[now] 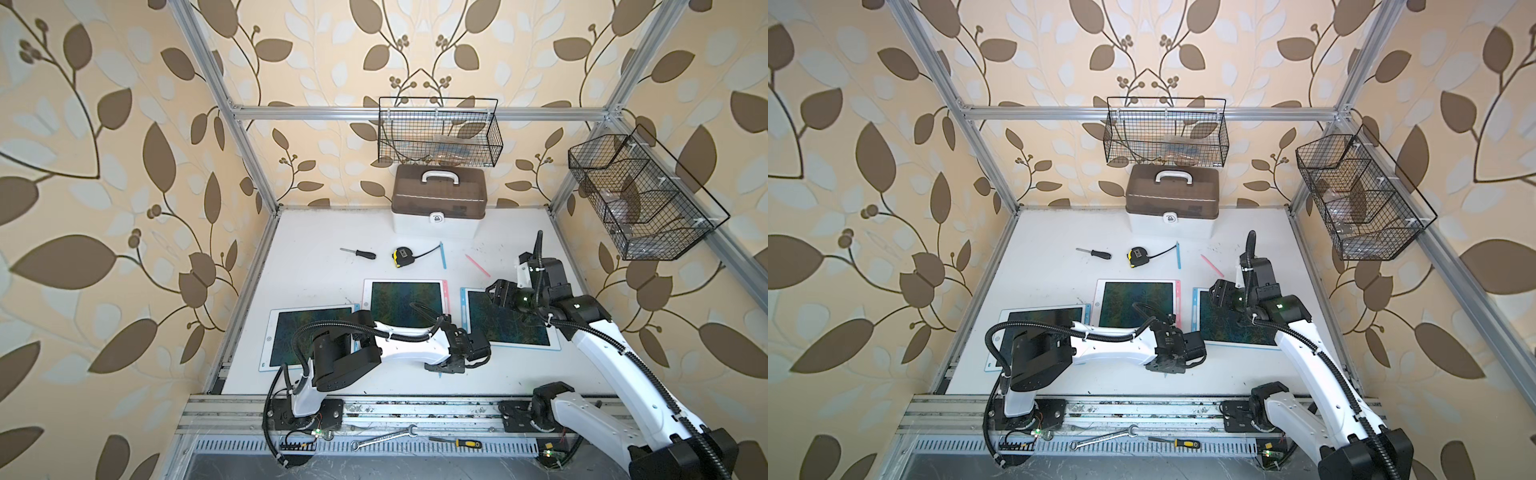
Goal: Place the stylus back onto the writing tablet
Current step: Move the stylus to the center of the board.
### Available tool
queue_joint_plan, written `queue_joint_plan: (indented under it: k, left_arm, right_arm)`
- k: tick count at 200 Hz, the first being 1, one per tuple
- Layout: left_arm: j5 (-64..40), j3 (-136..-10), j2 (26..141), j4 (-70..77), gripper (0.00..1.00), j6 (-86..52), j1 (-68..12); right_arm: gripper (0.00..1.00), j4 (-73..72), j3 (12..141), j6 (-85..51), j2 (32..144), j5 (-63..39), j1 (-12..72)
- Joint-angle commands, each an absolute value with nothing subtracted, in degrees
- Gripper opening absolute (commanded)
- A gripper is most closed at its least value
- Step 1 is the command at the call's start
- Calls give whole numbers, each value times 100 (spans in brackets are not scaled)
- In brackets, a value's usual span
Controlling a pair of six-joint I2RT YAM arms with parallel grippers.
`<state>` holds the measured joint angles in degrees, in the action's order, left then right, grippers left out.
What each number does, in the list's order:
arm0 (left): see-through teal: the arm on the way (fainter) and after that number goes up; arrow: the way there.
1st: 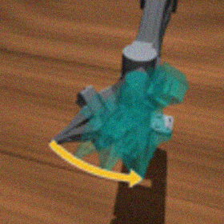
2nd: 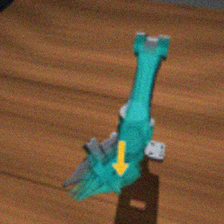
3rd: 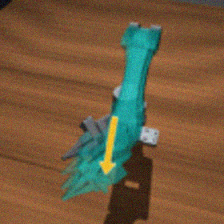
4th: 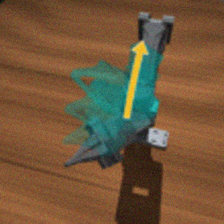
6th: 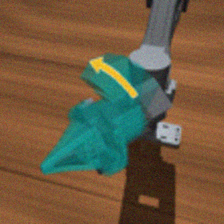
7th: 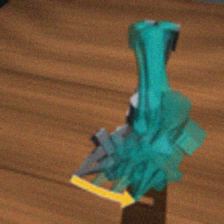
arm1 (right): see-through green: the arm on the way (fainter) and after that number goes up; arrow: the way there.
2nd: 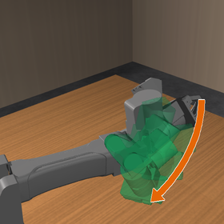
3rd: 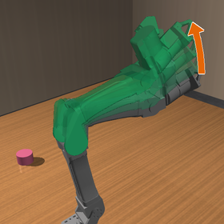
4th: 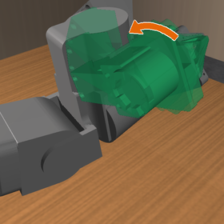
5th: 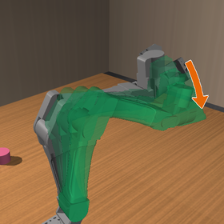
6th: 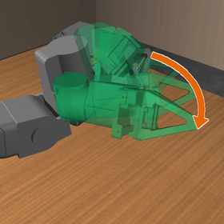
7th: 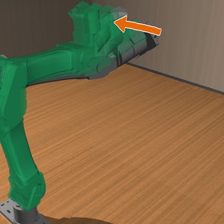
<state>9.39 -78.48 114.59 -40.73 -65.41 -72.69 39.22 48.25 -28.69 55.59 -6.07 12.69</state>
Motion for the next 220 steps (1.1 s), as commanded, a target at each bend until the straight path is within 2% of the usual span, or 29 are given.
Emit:
queue_joint_plan:
  k: [1,30,60,111,141,187,220]
  left_arm:
    - [580,-7608,11848,-4411,23,-6826,-7192]
    - [570,-7462,11689,-4403,36,-6780,-7172]
    - [589,-7464,11593,-4315,38,-6644,-7022]
    - [690,-7915,11695,-4628,39,-6501,-6722]
    - [651,-8625,11924,-5147,40,-6018,-6566]
    - [440,-9105,12218,-5630,37,-5923,-6661]
    - [261,-8998,12208,-5700,30,-6038,-6696]
  right_arm:
    - [76,4233,5125,-2942,5657,-279,1361]
    - [77,4714,5669,-2847,5932,8,1399]
    - [77,4996,5909,-2508,6029,178,1405]
    - [77,4867,5707,-2127,5672,-181,1147]
    - [77,4666,5657,-1950,5645,-697,950]
    - [77,4546,5786,-1941,5532,-834,1220]
    - [78,4538,5850,-1727,5573,-681,1283]
